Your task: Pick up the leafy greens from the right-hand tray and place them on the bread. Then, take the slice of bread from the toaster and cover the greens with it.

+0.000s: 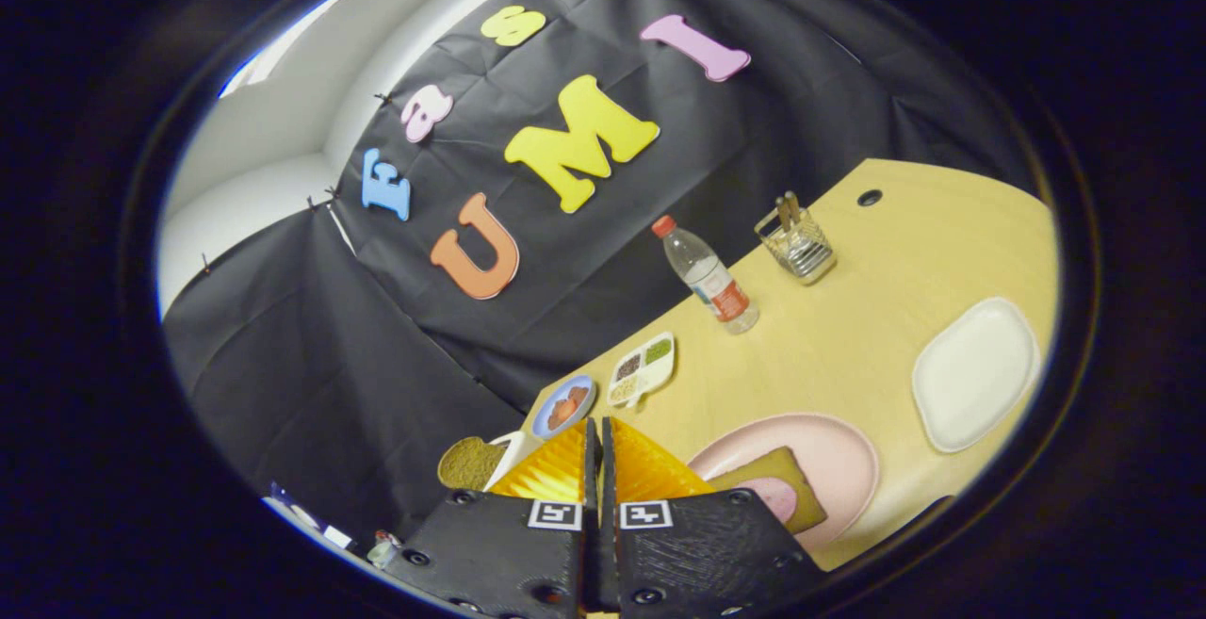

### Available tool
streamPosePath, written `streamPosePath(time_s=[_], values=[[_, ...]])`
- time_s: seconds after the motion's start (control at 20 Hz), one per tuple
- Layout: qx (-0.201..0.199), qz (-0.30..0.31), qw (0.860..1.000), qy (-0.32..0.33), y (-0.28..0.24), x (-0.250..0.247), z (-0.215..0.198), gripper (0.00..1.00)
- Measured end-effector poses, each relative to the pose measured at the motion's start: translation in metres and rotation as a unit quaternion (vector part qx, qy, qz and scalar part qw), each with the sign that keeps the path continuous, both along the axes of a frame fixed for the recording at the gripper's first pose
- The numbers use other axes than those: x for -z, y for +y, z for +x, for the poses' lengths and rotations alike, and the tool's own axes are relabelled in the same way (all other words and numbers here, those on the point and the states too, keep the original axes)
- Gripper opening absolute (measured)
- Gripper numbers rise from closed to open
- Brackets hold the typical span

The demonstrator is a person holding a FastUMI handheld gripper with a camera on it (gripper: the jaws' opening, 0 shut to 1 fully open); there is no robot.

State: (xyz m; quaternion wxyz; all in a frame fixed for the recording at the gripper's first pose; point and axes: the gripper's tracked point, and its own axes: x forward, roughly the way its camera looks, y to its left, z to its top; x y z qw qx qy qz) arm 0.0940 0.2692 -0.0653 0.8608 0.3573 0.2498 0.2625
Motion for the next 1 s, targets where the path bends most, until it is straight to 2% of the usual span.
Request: streamPosePath(time_s=[0.2, 0.65, 0.8, 0.85, 0.95, 1.0], values=[[-0.004, 0.018, 0.999, 0.030, 0.015, 0.029, -0.001, 0.00], [0.063, -0.029, 0.996, 0.054, -0.036, 0.078, 0.016, 0.00], [0.083, -0.063, 0.993, 0.057, -0.057, 0.095, 0.019, 0.02], [0.085, -0.074, 0.992, 0.062, -0.060, 0.104, 0.021, 0.10], [0.082, -0.080, 0.991, 0.062, -0.064, 0.104, 0.016, 0.20], [0.083, -0.086, 0.991, 0.059, -0.066, 0.105, 0.016, 0.32]])
